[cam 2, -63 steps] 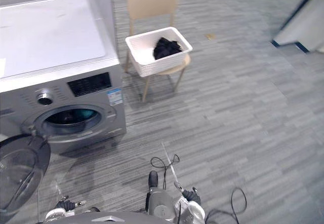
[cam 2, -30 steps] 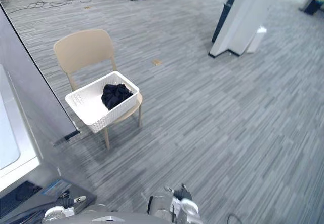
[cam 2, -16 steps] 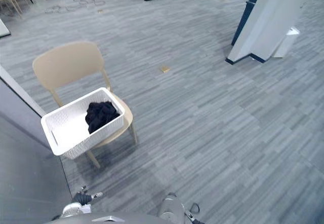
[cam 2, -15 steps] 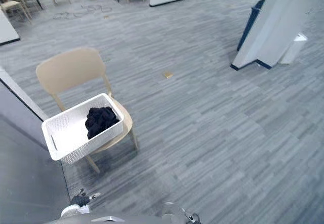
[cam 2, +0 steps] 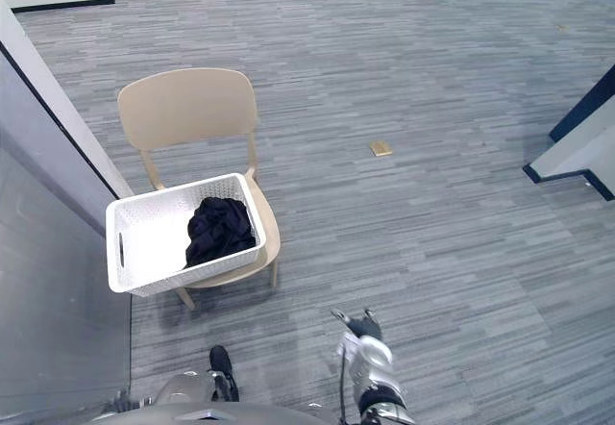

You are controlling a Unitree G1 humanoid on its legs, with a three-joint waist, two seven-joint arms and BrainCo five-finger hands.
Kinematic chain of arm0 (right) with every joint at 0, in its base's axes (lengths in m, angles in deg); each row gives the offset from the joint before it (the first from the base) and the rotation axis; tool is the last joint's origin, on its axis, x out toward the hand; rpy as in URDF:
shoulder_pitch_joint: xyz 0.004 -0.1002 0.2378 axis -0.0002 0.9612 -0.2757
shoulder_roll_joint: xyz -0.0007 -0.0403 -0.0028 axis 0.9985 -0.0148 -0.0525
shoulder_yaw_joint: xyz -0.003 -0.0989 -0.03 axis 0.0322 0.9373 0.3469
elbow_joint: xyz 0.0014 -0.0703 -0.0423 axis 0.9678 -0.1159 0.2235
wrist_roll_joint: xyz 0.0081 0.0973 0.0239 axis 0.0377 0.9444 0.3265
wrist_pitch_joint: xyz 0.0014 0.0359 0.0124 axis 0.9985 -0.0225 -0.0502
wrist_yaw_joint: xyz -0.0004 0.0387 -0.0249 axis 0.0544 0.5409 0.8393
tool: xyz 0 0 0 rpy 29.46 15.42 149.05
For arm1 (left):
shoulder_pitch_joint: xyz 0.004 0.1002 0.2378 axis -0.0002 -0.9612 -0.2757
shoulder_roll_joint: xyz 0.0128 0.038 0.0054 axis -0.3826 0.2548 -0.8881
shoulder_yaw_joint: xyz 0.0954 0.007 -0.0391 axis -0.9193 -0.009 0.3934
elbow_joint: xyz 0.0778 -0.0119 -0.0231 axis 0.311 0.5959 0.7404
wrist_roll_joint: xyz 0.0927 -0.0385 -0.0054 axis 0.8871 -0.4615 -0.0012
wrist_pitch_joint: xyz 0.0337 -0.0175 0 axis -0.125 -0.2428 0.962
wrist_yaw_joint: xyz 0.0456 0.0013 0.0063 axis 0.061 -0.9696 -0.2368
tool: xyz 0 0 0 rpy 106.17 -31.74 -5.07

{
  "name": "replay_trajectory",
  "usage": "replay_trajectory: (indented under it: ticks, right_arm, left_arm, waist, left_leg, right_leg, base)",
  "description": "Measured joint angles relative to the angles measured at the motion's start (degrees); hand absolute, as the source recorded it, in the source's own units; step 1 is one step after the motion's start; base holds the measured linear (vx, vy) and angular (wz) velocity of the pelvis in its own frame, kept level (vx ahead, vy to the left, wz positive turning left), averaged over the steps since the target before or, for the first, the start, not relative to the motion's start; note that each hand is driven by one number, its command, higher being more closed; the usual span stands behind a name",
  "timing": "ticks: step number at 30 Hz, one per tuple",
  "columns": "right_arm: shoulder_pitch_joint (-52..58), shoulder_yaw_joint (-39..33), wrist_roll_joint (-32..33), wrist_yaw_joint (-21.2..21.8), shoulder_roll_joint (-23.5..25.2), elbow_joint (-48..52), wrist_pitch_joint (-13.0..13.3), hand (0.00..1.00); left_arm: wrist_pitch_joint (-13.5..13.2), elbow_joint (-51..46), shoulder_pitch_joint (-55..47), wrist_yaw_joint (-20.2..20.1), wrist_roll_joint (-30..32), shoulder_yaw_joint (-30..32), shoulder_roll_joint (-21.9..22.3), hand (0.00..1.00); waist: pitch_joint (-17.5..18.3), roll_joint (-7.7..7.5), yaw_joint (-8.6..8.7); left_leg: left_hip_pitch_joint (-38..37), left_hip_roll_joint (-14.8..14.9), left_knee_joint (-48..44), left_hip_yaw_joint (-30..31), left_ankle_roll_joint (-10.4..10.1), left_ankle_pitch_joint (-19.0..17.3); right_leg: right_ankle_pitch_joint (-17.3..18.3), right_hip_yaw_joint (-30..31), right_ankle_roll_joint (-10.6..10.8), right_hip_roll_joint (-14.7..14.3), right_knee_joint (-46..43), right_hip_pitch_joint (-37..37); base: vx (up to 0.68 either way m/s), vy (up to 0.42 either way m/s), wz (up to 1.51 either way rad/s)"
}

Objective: Pick up the laundry basket with both hands and put the clothes into the washing machine.

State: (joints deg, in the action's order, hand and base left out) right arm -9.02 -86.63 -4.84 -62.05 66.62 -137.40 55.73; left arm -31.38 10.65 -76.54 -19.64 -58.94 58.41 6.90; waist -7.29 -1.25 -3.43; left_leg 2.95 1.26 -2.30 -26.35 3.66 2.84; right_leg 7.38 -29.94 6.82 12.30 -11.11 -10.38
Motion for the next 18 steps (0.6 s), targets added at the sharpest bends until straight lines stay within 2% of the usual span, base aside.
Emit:
replay_trajectory:
  ticks: [1,2,4,5,6,7,8,9,10,11,12,13,14,15,16,17,18]
  right_arm:
    - [0.9,1.2,0.2,0.1,0.7,2.2,0.3,0.00]
    - [3.1,2.8,0.3,0.4,1.2,6.8,0.6,0.00]
    - [5.9,4.1,0.3,0.4,1.8,12.2,0.8,0.00]
    - [7.8,4.9,0.2,0.4,2.3,16.4,0.7,0.00]
    - [8.6,5.3,0.1,0.4,2.5,18.4,0.8,0.00]
    - [9.9,5.5,0.1,0.3,2.5,22.6,0.8,0.00]
    - [11.1,5.1,0.1,0.2,2.3,27.5,0.9,0.00]
    - [11.6,4.7,0.1,0.2,2.1,30.7,1.0,0.00]
    - [12.1,3.9,0.1,0.3,1.8,36.3,1.9,0.00]
    - [12.1,3.3,0.1,0.2,1.3,40.8,3.3,0.00]
    - [12.1,3.0,0.1,0.2,1.2,42.5,4.1,0.00]
    - [12.1,2.9,0.0,0.1,1.3,45.0,5.2,0.00]
    - [11.9,4.0,-0.9,0.1,1.2,45.7,5.8,0.00]
    - [11.4,4.9,-1.1,0.1,0.4,45.6,5.8,0.00]
    - [11.1,7.9,-1.1,0.2,-1.4,46.4,5.9,0.00]
    - [10.8,10.7,-2.0,1.2,-3.5,47.3,6.0,0.00]
    - [10.8,12.0,-2.8,1.7,-4.5,47.8,6.0,0.00]
  left_arm:
    - [0.0,0.0,-0.2,0.1,0.0,-0.5,0.0,0.00]
    - [0.0,0.0,0.2,0.4,0.0,-2.4,-0.3,0.00]
    - [-0.1,-0.2,0.7,0.6,0.0,-4.7,-1.2,0.00]
    - [-0.1,-0.3,1.9,0.8,0.3,-6.4,-2.2,0.00]
    - [-0.1,-0.5,2.1,0.8,1.0,-7.1,-2.7,0.00]
    - [-0.1,-1.1,2.4,1.0,2.1,-8.2,-3.5,0.00]
    - [-0.1,-1.6,2.8,1.3,3.6,-9.0,-4.0,0.00]
    - [-0.2,-2.1,3.1,1.3,4.6,-9.4,-4.1,0.00]
    - [-0.7,-3.4,3.6,1.7,6.2,-10.9,-4.5,0.00]
    - [-1.3,-3.9,4.4,2.1,6.7,-11.6,-4.7,0.00]
    - [-1.5,-4.3,5.0,2.2,6.6,-11.8,-4.7,0.00]
    - [-2.1,-6.1,5.3,2.2,6.6,-13.2,-4.7,0.00]
    - [-2.9,-7.2,5.3,2.2,6.7,-13.6,-4.7,0.00]
    - [-2.9,-7.1,5.6,2.2,6.7,-13.7,-4.1,0.00]
    - [-3.3,-7.7,5.0,2.0,6.8,-14.3,-2.4,0.00]
    - [-3.4,-7.5,4.8,2.0,6.9,-14.3,-0.7,0.00]
    - [-3.4,-7.5,4.8,2.0,7.0,-14.3,0.0,0.00]
  waist:
    - [0.1,0.09,0.09]
    - [0.1,0.00,0.53]
    - [-0.1,-0.32,0.99]
    - [-0.7,-1.31,1.99]
    - [-0.9,-1.85,2.49]
    - [-1.6,-2.47,3.17]
    - [-1.4,-2.72,3.52]
    - [-1.2,-2.86,3.67]
    - [-0.9,-3.07,3.82]
    - [-0.8,-3.23,3.95]
    - [-0.6,-3.41,3.94]
    - [0.2,-4.62,3.89]
    - [1.1,-6.17,3.29]
    - [1.3,-5.91,2.91]
    - [2.3,-3.60,2.47]
    - [2.8,-2.31,2.40]
    - [3.3,-1.20,2.39]
  left_leg:
    - [-1.4,-1.0,1.5,1.0,-0.9,-1.0]
    - [-2.7,-2.2,3.1,2.7,-1.0,-1.7]
    - [-3.5,-3.2,3.5,4.1,-0.9,-1.8]
    - [-4.1,-3.3,3.4,5.6,-0.8,-2.0]
    - [-4.5,-3.2,3.3,6.3,-0.9,-2.0]
    - [-5.5,-3.0,3.3,7.7,-1.1,-2.1]
    - [-6.0,-2.7,3.3,8.8,-2.4,-2.0]
    - [-6.0,-2.4,3.3,9.5,-2.8,-2.1]
    - [-5.9,-1.9,3.3,10.8,-3.5,-2.0]
    - [-5.5,-1.3,3.1,12.6,-4.6,-1.8]
    - [-5.1,-0.8,2.6,13.1,-5.3,-1.7]
    - [-4.5,-0.5,2.2,14.7,-6.4,-1.4]
    - [-4.3,-0.5,2.2,16.1,-7.5,-1.1]
    - [-4.3,0.6,2.2,16.9,-7.9,-0.9]
    - [-3.9,3.4,2.5,18.3,-9.3,-0.9]
    - [-3.4,5.6,2.7,19.8,-10.2,-0.5]
    - [-2.8,6.5,2.8,20.6,-10.5,-0.3]
  right_leg:
    - [0.9,0.2,0.1,1.4,-3.4,0.2]
    - [1.6,1.6,0.3,4.2,-13.4,3.1]
    - [0.2,5.6,-0.6,7.4,-26.8,8.9]
    - [-1.5,11.0,-1.3,7.8,-35.6,13.4]
    - [-0.8,13.4,-1.4,7.4,-38.8,15.3]
    - [2.4,16.6,-1.1,6.3,-42.0,17.9]
    - [5.4,17.1,-1.1,6.0,-39.8,19.5]
    - [6.7,17.1,-1.1,6.0,-36.7,20.0]
    - [7.5,17.4,-1.1,6.2,-29.1,20.5]
    - [7.3,18.9,-0.8,5.8,-20.6,20.4]
    - [6.2,20.2,-0.2,5.4,-16.1,19.8]
    - [1.0,20.5,1.7,5.2,-7.2,18.1]
    - [-6.8,19.7,4.2,5.6,-3.3,17.3]
    - [-7.7,18.9,5.6,4.9,-3.5,16.5]
    - [-7.4,16.4,4.3,2.1,-1.3,15.1]
    - [-7.3,13.2,3.1,0.0,1.2,13.8]
    - [-7.4,12.2,2.7,-1.0,2.2,13.2]
  base:
    - [0.15,-0.007,0.46]
    - [0.13,-0.004,0.54]
    - [0.13,-0.006,0.54]
    - [0.13,-0.025,0.47]
    - [0.16,-0.060,0.54]
    - [0.17,-0.113,0.49]
    - [0.16,-0.129,0.47]
    - [0.15,-0.169,0.49]
    - [0.13,-0.198,0.60]
    - [0.13,-0.225,0.69]
    - [0.13,-0.285,0.87]
    - [0.15,-0.365,0.82]
    - [0.16,-0.400,0.70]
    - [0.12,-0.393,0.48]
    - [0.11,-0.336,0.41]
    - [0.12,-0.295,0.46]
    - [0.17,-0.311,0.56]
